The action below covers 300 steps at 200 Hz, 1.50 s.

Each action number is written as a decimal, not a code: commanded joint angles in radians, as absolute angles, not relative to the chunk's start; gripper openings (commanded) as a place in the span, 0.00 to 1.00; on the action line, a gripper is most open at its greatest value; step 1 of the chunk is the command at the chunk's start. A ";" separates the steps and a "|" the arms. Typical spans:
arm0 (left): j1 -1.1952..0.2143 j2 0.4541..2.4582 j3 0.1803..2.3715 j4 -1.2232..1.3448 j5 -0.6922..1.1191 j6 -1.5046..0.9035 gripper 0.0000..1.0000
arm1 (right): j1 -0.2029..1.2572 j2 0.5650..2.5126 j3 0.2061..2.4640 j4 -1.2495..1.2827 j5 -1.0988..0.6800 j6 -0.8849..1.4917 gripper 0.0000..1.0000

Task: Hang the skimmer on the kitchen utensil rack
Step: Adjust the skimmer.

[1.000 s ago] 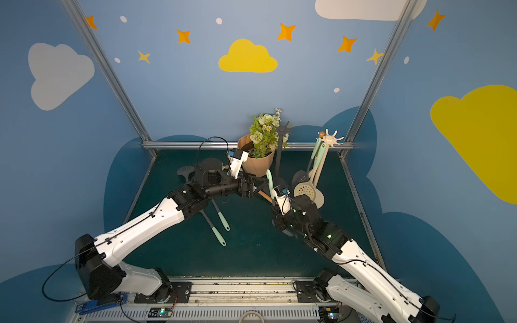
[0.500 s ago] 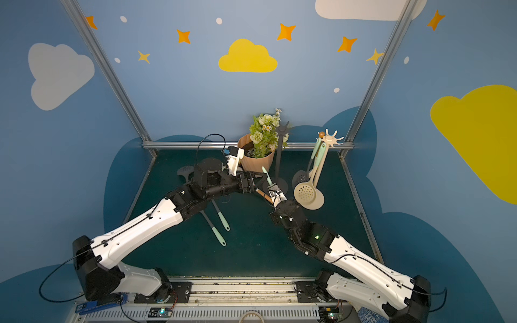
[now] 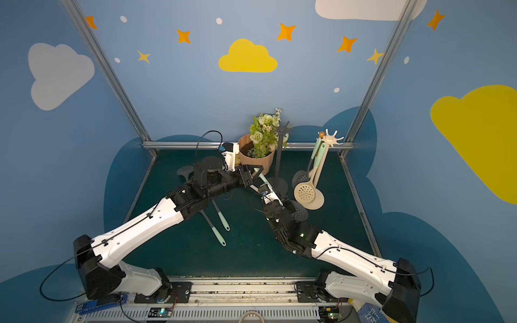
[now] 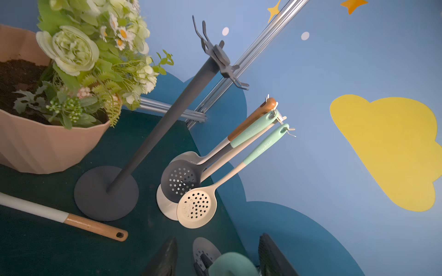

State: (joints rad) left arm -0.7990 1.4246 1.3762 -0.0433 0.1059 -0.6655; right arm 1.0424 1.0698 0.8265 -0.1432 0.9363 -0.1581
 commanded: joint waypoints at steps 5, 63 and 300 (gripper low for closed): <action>-0.802 1.439 1.403 -0.012 0.081 -0.681 0.42 | 1.049 1.077 0.852 -0.073 1.004 -0.178 0.00; -0.803 1.451 1.391 0.012 0.080 -0.713 0.26 | 1.063 1.113 0.867 -0.035 1.054 -0.196 0.00; -0.592 1.460 1.491 -0.091 0.792 -0.385 0.04 | 0.829 0.896 0.851 -0.220 0.019 -0.090 0.64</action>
State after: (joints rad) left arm -0.5941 1.4513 1.4670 -0.0746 0.6880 -0.4274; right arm 0.8455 0.8608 0.8089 -0.2070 0.1844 -0.1188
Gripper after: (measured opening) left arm 0.134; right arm 0.634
